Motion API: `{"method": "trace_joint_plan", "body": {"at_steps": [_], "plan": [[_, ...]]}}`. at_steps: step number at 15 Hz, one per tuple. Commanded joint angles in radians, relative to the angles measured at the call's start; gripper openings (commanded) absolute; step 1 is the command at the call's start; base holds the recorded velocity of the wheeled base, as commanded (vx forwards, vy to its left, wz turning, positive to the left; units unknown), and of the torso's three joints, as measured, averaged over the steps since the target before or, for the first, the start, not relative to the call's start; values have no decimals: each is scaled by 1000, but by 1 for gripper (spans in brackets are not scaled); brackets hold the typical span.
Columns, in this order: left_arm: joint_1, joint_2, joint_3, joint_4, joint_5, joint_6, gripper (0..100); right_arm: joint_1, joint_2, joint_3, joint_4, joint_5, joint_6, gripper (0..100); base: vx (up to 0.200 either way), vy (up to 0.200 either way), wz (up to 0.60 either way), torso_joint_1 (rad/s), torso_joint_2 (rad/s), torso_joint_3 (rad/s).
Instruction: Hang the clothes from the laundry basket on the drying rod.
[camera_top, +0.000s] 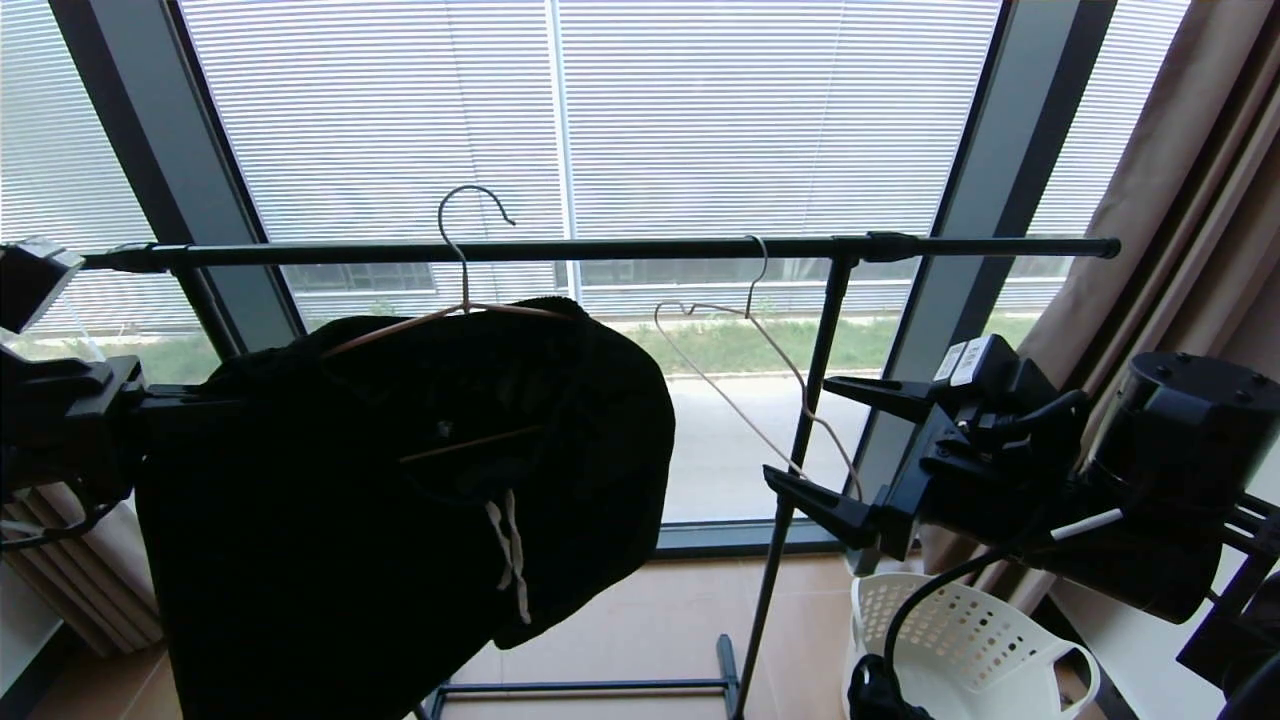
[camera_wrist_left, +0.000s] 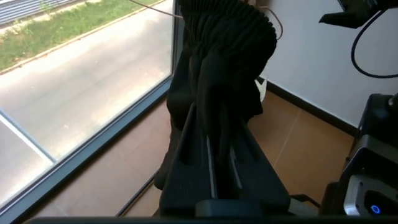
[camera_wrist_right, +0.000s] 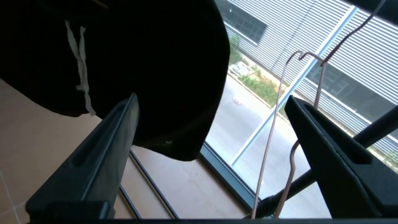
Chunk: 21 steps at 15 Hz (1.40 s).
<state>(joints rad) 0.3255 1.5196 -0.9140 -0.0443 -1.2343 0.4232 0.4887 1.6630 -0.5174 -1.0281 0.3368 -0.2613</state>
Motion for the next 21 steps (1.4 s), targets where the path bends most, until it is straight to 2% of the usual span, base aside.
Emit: {"method": "trace_joint_plan", "body": {"at_steps": [1, 2, 3, 4, 5, 8, 10, 14, 16, 21], "plan": [[-34, 68, -51, 0, 9, -24, 0, 1, 6, 0, -1, 1, 0, 100, 0, 0, 0, 0, 0, 0], [-45, 71, -57, 0, 39, -40, 0, 1, 8, 0, -1, 1, 0, 100, 0, 0, 0, 0, 0, 0], [-59, 71, -60, 0, 102, -46, 0, 1, 8, 0, -1, 1, 0, 100, 0, 0, 0, 0, 0, 0], [-59, 71, -60, 0, 102, -46, 0, 1, 8, 0, -1, 1, 0, 100, 0, 0, 0, 0, 0, 0], [-85, 76, -57, -20, 164, -47, 0, 1, 9, 0, -1, 1, 0, 100, 0, 0, 0, 0, 0, 0], [-111, 103, -60, -59, 174, -60, 0, 1, 11, 2, -1, 1, -1, 100, 0, 0, 0, 0, 0, 0], [-120, 117, -62, -89, 180, -98, 0, 1, 14, 2, -1, 1, -1, 100, 0, 0, 0, 0, 0, 0], [-152, 151, -49, -305, 188, -277, 0, 1, 24, 7, -3, 1, -1, 100, 0, 0, 0, 0, 0, 0], [-154, 177, -32, -364, 188, -304, 0, 1, 24, 7, -4, 1, -1, 100, 0, 0, 0, 0, 0, 0], [-155, 240, -12, -463, 188, -305, 0, 1, 24, 7, -4, 1, -1, 100, 0, 0, 0, 0, 0, 0]]}}
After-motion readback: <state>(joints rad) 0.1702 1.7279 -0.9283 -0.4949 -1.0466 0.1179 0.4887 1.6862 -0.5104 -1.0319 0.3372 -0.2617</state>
